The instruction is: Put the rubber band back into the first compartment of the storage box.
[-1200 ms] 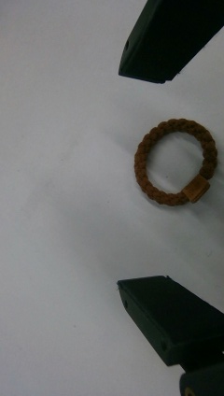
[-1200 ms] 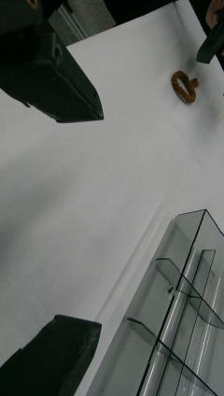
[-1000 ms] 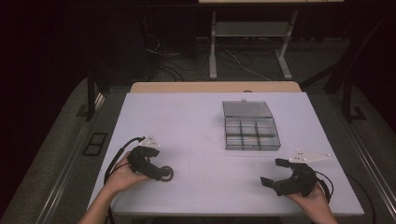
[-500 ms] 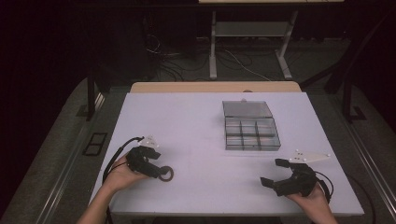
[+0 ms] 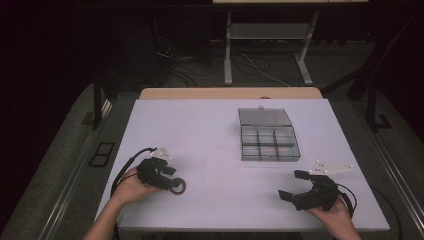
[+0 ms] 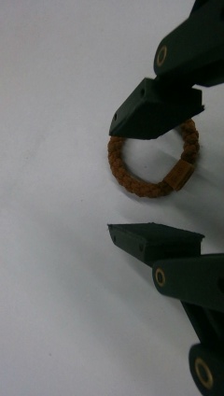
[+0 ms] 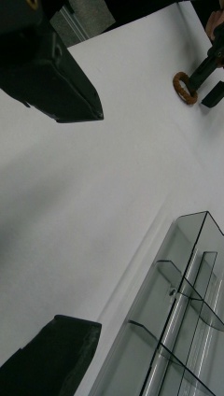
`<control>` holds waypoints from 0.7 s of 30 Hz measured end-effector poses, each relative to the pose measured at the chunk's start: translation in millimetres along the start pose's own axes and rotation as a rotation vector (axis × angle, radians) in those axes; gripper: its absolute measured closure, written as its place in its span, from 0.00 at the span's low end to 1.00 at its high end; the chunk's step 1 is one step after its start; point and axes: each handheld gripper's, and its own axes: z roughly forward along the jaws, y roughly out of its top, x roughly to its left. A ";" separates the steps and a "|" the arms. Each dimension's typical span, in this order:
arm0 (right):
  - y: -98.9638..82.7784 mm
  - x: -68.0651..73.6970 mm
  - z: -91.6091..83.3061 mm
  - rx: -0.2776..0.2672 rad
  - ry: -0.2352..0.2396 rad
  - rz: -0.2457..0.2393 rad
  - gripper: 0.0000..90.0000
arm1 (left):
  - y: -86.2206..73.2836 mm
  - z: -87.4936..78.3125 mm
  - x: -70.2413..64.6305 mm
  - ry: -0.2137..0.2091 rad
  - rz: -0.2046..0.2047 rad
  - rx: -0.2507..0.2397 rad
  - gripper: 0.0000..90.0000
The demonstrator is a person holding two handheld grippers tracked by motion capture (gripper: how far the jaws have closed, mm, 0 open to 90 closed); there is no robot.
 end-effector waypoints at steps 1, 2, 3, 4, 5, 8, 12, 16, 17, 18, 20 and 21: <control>0.0 0.2 0.0 0.001 0.000 0.000 0.01 | 0.0 0.3 0.1 -0.001 0.005 0.005 0.53; 0.0 0.2 0.0 0.001 0.000 0.000 0.01 | 0.1 1.1 0.5 -0.003 0.006 0.005 0.53; -0.1 0.3 0.0 0.002 0.001 0.000 0.01 | 0.0 1.7 0.6 -0.004 0.002 0.007 0.53; -0.1 0.1 0.0 0.002 0.000 0.000 0.01 | -0.1 2.0 1.2 -0.001 0.007 0.012 0.54; -0.3 -0.1 -0.1 0.002 0.000 -0.002 0.01 | -0.1 2.3 1.3 0.000 0.003 0.014 0.55; -0.4 -0.2 -0.3 0.001 0.001 0.000 0.01 | -0.4 2.7 1.6 0.005 0.003 0.009 0.57; -0.5 0.3 -0.1 0.004 0.000 0.002 0.01 | -0.8 3.3 1.2 0.007 0.008 0.004 0.65; -0.5 0.4 -0.1 0.005 -0.001 0.003 0.01 | -0.9 3.3 1.1 0.003 0.016 0.008 0.71; -0.5 0.4 -0.1 0.005 -0.001 0.003 0.01 | -0.9 3.3 1.4 0.000 0.016 0.012 0.71; -0.6 0.1 0.0 0.004 -0.001 0.000 0.01 | -1.1 3.3 1.6 -0.001 0.014 0.010 0.72; -0.7 0.2 0.0 0.004 -0.002 0.000 0.01 | -1.2 2.8 2.6 -0.002 0.013 0.014 0.77; -0.7 0.2 0.0 0.004 -0.002 0.000 0.01 | -1.4 2.7 2.7 -0.003 0.013 0.015 0.77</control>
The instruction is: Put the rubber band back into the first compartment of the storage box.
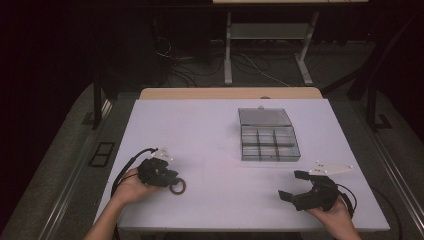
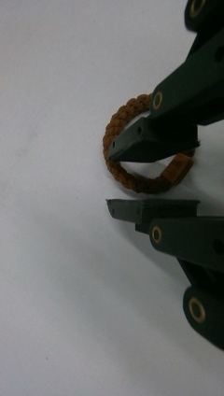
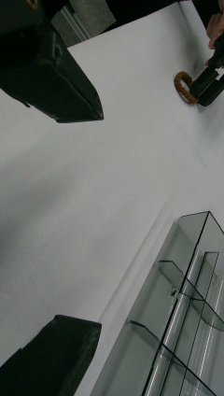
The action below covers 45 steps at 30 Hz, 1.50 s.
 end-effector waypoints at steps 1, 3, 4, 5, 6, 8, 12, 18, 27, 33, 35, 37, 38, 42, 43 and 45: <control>0.0 0.2 0.1 0.001 0.002 0.002 0.01 | -0.1 -0.2 0.3 -0.004 0.002 0.003 0.78; 0.0 0.4 0.3 0.003 0.003 0.003 0.01 | -0.3 -0.2 0.5 -0.011 0.003 0.005 0.84; -0.1 0.2 0.5 0.003 0.003 -0.001 0.01 | -0.5 0.0 0.4 -0.014 -0.003 0.004 0.86; -0.1 0.2 0.5 0.003 0.004 0.000 0.01 | -0.7 0.2 0.5 -0.016 -0.005 0.002 0.89; -0.1 0.2 0.4 0.004 0.004 0.001 0.01 | -0.8 0.1 0.7 -0.018 -0.008 0.004 0.90; 0.0 0.3 0.2 0.004 0.004 0.004 0.01 | -0.7 -0.2 1.2 -0.022 -0.021 0.008 0.91; -0.2 0.2 0.0 0.004 0.004 0.004 0.01 | -0.9 -0.6 2.6 -0.030 -0.026 0.008 0.92; -0.2 0.0 0.1 0.004 0.005 0.006 0.01 | -1.6 -2.8 3.0 -0.034 -0.038 -0.004 0.93; -0.3 -0.3 1.3 0.004 0.003 0.002 0.01 | -2.1 -14.0 7.0 -0.042 -0.064 -0.087 0.93; -0.1 -0.3 1.8 0.006 0.006 0.003 0.01 | -1.4 -19.2 7.8 -0.047 -0.076 -0.126 0.93; -0.1 -0.4 2.1 0.006 0.006 0.001 0.01 | -0.7 -21.3 8.9 -0.045 -0.075 -0.135 0.93; -0.1 -0.4 2.1 0.006 0.006 0.001 0.01 | 0.3 -24.0 9.9 -0.041 -0.074 -0.135 0.93; -0.1 -0.4 2.0 0.007 0.006 0.006 0.01 | 1.0 -25.5 10.0 -0.039 -0.078 -0.139 0.93; -0.1 -0.8 1.4 0.005 0.005 0.009 0.01 | 4.9 -31.2 10.8 -0.037 -0.075 -0.154 0.93; -0.1 -0.8 1.4 0.005 0.005 0.009 0.01 | 6.1 -32.5 11.1 -0.036 -0.072 -0.157 0.93; -0.1 -0.9 1.3 0.006 0.005 0.009 0.01 | 7.7 -34.7 11.2 -0.034 -0.080 -0.173 0.93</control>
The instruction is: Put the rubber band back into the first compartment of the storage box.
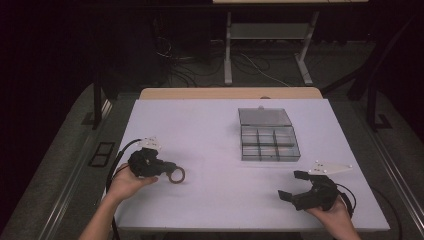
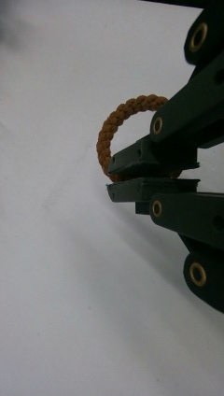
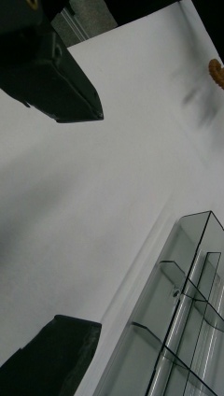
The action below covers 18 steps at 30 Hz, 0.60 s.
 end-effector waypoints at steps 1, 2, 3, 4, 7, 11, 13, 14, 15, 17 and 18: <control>0.0 0.0 0.0 0.000 0.000 0.000 0.01 | 1.2 -0.7 0.5 0.001 0.007 -0.003 0.93; 0.0 0.1 0.0 0.000 0.000 0.000 0.01 | 2.4 -1.3 0.8 0.001 0.008 -0.004 0.93; 0.0 0.1 0.1 -0.001 0.000 -0.001 0.01 | 3.2 -1.5 0.6 0.002 0.007 -0.007 0.93; 0.0 0.1 0.1 -0.001 0.001 -0.002 0.01 | 4.3 -1.8 0.5 0.003 0.012 -0.008 0.93; 0.0 0.1 0.2 -0.001 0.001 -0.001 0.01 | 8.0 -2.8 -1.0 0.007 0.016 -0.013 0.93; 0.1 0.2 0.3 -0.002 0.001 0.000 0.01 | 14.8 -5.1 -1.6 0.012 0.031 -0.016 0.93; 0.1 0.2 0.3 -0.003 0.000 -0.004 0.01 | 18.1 -6.3 -2.0 0.020 0.030 -0.022 0.93; 0.1 0.3 0.3 -0.002 0.001 -0.002 0.01 | 19.8 -6.5 -1.9 0.019 0.032 -0.026 0.93; 0.1 0.2 0.3 -0.002 0.000 -0.002 0.01 | 21.4 -6.8 -2.1 0.018 0.031 -0.025 0.93; 0.1 0.1 0.3 -0.001 0.000 0.001 0.01 | 25.0 -7.1 -2.6 0.019 0.033 -0.026 0.93; 0.1 0.2 0.3 -0.001 0.000 0.001 0.01 | 26.9 -7.2 -2.6 0.019 0.038 -0.028 0.93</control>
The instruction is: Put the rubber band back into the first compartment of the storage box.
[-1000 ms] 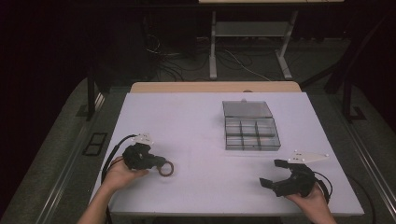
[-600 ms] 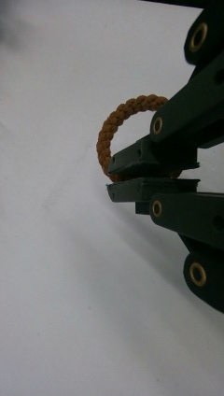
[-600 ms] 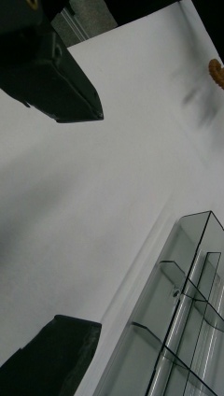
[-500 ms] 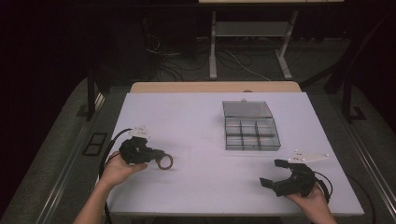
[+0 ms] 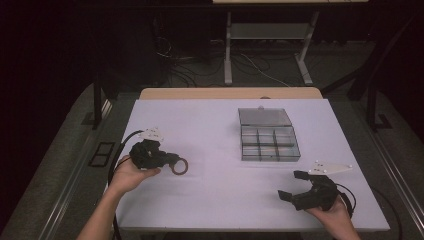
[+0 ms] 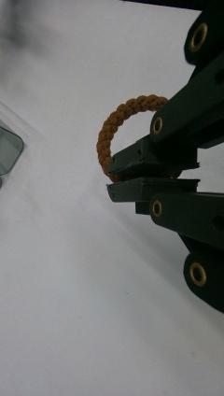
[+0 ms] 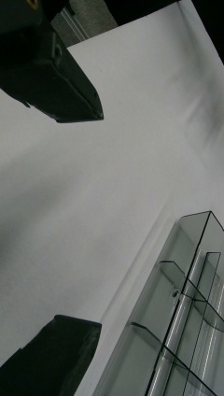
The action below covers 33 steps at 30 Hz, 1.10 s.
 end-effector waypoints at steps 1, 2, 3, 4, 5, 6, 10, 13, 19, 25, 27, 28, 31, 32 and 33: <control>0.0 0.0 0.0 -0.001 0.000 -0.002 0.01 | 1.8 0.0 -0.4 0.001 0.001 -0.003 0.93; 0.0 0.0 0.0 -0.001 0.000 -0.002 0.01 | 3.7 -0.1 -0.7 0.001 0.001 -0.004 0.93; -0.1 0.0 0.0 -0.002 0.000 -0.003 0.01 | 5.5 -0.2 -0.8 0.002 0.008 -0.005 0.93; -0.1 0.0 -0.1 -0.002 0.000 -0.003 0.01 | 7.3 -0.2 -1.0 0.001 0.012 -0.005 0.93; -0.1 0.0 -0.1 -0.001 0.000 -0.003 0.01 | 9.1 -0.3 -1.2 0.004 0.017 -0.004 0.93; -0.1 -0.1 -0.1 -0.001 -0.001 -0.002 0.01 | 10.8 -0.1 -1.6 0.004 0.020 -0.003 0.93; -0.1 -0.1 -0.2 -0.003 0.000 -0.002 0.01 | 17.3 -0.3 -2.3 0.004 0.026 -0.005 0.93; -0.1 0.0 -0.1 -0.002 0.000 -0.002 0.01 | 23.0 -0.8 -2.7 0.006 0.036 -0.006 0.93; -0.1 -0.2 -0.4 -0.004 0.000 -0.001 0.01 | 34.2 -0.6 -5.0 0.006 0.052 -0.010 0.93; -0.4 -0.2 -0.9 -0.002 0.000 -0.001 0.01 | 42.7 -0.7 -5.8 0.005 0.063 -0.022 0.93; -0.5 -0.1 -1.4 -0.001 0.001 0.002 0.01 | 45.7 -0.4 -6.1 0.004 0.065 -0.024 0.93; -0.5 -0.3 -1.5 -0.001 0.001 0.002 0.01 | 47.5 -0.9 -6.3 0.003 0.066 -0.018 0.93; -0.5 -0.5 -1.7 -0.003 0.001 0.003 0.01 | 53.5 -0.8 -6.8 0.007 0.077 -0.022 0.93; -0.5 -0.4 -1.7 -0.003 0.001 0.003 0.01 | 55.3 -0.4 -7.3 0.005 0.076 -0.025 0.93; -0.5 -0.5 -1.6 -0.004 0.001 0.000 0.01 | 57.5 -0.4 -7.4 0.006 0.083 -0.024 0.93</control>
